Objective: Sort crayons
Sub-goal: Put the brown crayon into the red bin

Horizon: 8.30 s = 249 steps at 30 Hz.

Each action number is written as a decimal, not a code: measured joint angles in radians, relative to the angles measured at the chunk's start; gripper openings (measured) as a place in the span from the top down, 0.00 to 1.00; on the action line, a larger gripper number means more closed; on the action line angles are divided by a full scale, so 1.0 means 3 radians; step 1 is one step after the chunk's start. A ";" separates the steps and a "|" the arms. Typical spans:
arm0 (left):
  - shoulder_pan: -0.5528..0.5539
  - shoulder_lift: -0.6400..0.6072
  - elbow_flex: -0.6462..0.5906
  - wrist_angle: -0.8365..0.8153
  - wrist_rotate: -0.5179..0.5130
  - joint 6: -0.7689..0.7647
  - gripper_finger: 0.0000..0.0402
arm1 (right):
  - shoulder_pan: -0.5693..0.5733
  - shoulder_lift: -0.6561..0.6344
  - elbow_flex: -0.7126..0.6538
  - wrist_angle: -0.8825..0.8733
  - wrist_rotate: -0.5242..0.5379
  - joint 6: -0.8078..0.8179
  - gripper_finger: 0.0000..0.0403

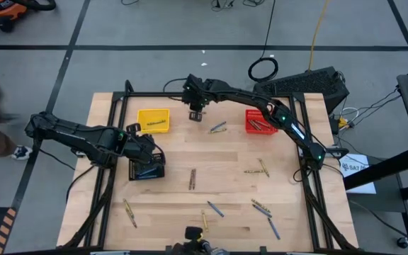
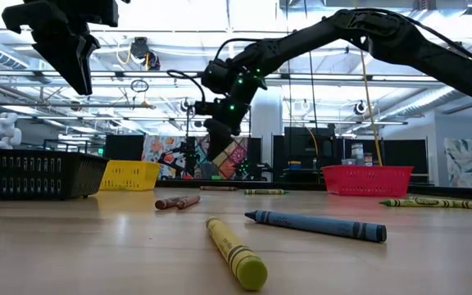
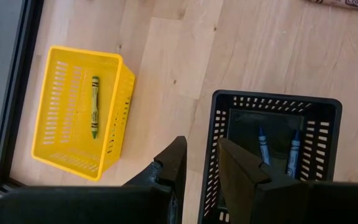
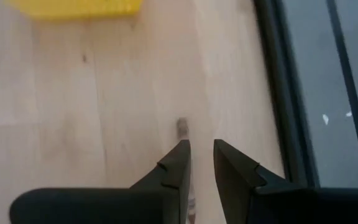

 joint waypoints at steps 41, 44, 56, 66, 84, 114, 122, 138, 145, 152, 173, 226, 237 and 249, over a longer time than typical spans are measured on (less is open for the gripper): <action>-0.0001 0.0001 0.0000 -0.0004 0.0165 0.0000 0.79 | -0.0079 0.0085 0.0238 -0.0456 -0.0159 -0.0206 0.86; 0.0000 0.0001 0.0000 -0.0004 0.0165 0.0001 0.79 | -0.0131 -0.0014 0.0282 -0.0967 -0.0295 -0.0704 0.86; -0.0001 0.0001 0.0000 -0.0003 0.0164 0.0004 0.79 | -0.0433 -0.0051 0.0280 -0.1034 -0.0655 -0.1423 0.86; 0.0000 0.0001 0.0000 -0.0002 0.0163 0.0004 0.79 | -0.0140 0.0086 0.0280 -0.0768 -0.0796 -0.0350 0.86; 0.0000 0.0001 -0.0004 -0.0001 0.0153 0.0007 0.79 | -0.0067 0.0212 0.0278 -0.0713 -0.0375 0.0155 0.86; 0.0000 0.0000 -0.0004 -0.0001 0.0146 0.0010 0.79 | -0.0077 0.0230 0.0278 -0.0589 -0.0069 -0.2846 0.95; 0.0022 0.0000 -0.0004 -0.0003 0.0041 0.0268 0.79 | -0.0019 0.0230 0.0278 -0.0537 -0.0056 -0.3656 0.95; 0.0131 0.0000 -0.0004 -0.0005 0.0091 0.0091 0.79 | 0.0174 0.0230 0.0280 -0.0056 0.0498 -0.1804 0.95; 0.0131 0.0000 -0.0004 -0.0003 0.0083 -0.0088 0.79 | 0.0212 0.0230 0.0280 0.0067 0.0371 -0.1046 0.95; 0.0131 0.0000 -0.0004 0.0041 0.0004 -0.0179 0.79 | 0.0234 0.0230 0.0280 0.0059 0.0374 -0.0670 0.86; 0.0131 0.0000 -0.0004 0.0028 -0.0015 -0.0002 0.79 | 0.0133 0.0355 0.0284 -0.0202 -0.0001 0.0027 0.80; 0.0131 0.0001 -0.0004 0.0024 -0.0018 0.0109 0.79 | -0.0069 0.0515 0.0281 -0.0352 -0.0274 0.0421 0.92; 0.0131 0.0001 -0.0004 0.0023 -0.0018 0.0111 0.79 | -0.0074 0.0497 0.0281 -0.0278 -0.0335 0.0460 0.95; 0.0131 0.0001 -0.0004 0.0024 -0.0018 0.0114 0.79 | -0.0122 0.0304 0.0280 -0.0432 -0.0343 0.0523 0.99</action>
